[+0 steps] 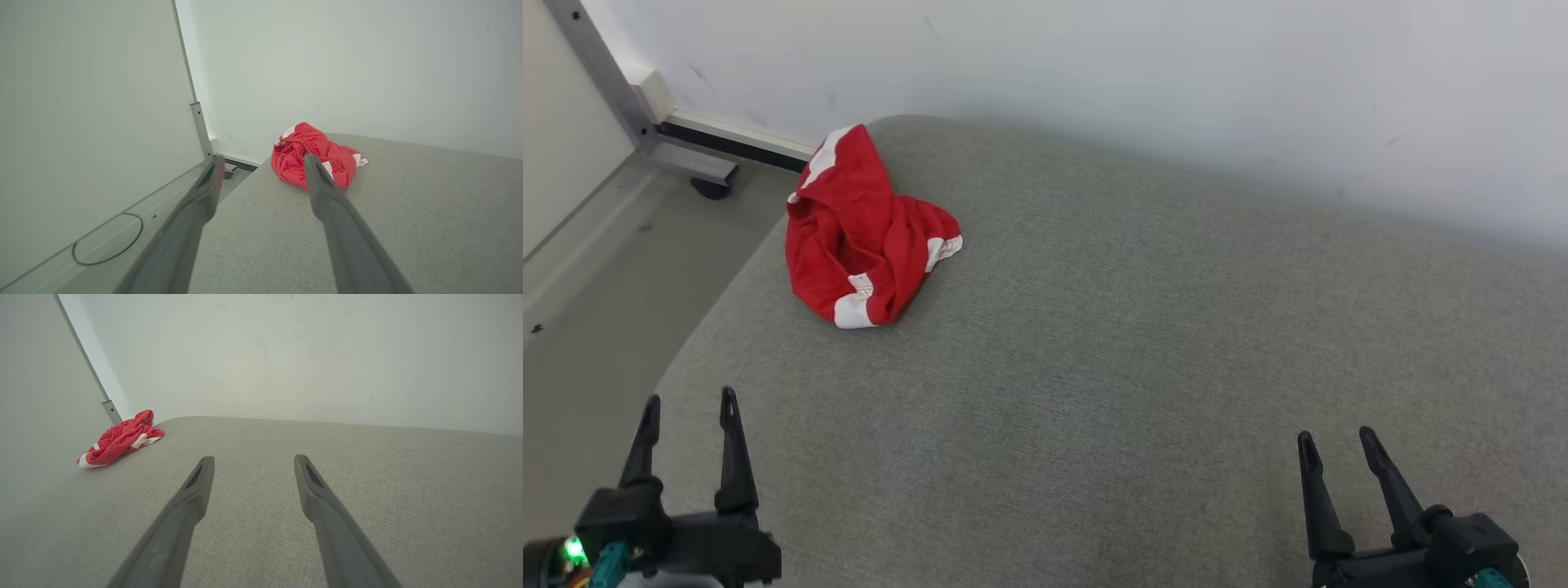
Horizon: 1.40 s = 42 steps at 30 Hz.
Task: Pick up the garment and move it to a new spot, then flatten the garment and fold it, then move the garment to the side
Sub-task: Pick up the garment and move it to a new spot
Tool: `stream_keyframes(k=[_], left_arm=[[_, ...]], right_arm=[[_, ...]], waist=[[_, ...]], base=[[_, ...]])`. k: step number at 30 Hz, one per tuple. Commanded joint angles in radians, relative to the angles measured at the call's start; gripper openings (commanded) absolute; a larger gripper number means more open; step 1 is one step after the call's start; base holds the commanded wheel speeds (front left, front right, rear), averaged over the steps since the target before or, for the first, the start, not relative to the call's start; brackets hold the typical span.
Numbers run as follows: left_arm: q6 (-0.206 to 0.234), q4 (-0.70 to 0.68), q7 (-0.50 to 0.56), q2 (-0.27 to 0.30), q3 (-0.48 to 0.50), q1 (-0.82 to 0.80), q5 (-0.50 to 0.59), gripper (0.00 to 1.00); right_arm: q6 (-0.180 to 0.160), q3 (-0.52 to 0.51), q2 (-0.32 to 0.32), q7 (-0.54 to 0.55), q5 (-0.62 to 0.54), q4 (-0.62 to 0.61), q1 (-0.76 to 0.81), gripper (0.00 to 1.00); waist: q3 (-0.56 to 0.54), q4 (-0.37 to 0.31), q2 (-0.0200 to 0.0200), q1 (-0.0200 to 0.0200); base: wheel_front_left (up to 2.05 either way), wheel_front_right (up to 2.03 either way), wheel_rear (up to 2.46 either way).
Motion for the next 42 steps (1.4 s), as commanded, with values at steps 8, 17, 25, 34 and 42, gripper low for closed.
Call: stream_keyframes(k=[8, 17, 25, 34, 42], left_arm=[[-0.010, 0.101, -0.002, 0.031, 0.032, -0.253, -0.042, 1.00], [0.001, 0.207, -0.003, 0.117, 0.119, -0.505, -0.090, 1.00], [-0.006, 0.308, 0.037, 0.226, 0.155, -0.639, -0.101, 1.00], [-0.020, 0.475, 0.189, 0.316, 0.164, -0.728, -0.129, 1.00], [-0.029, 0.623, 0.361, 0.328, 0.161, -0.761, -0.168, 1.00]], right_arm=[[-0.003, 0.003, -0.042, 0.000, -0.009, -0.045, -0.081, 1.00], [-0.003, -0.015, -0.081, 0.001, -0.006, -0.137, -0.176, 1.00], [-0.003, -0.035, -0.064, 0.001, -0.026, -0.221, -0.198, 1.00], [-0.003, -0.053, -0.063, 0.001, -0.023, -0.269, -0.194, 1.00], [-0.003, -0.063, -0.072, 0.007, -0.031, -0.290, -0.189, 1.00]], waist=[[0.157, -0.164, -0.0001, 0.0000], [0.357, -0.332, -0.0001, 0.0000], [0.447, -0.432, -0.0001, 0.0000], [0.485, -0.480, -0.0001, 0.0000], [0.499, -0.475, -0.0001, 0.0000]], base=[[0.00, 0.00, 0.00], [0.00, 0.00, 0.00], [0.00, 0.00, 0.00], [0.00, 0.00, 0.00], [0.00, 0.00, 0.00]])
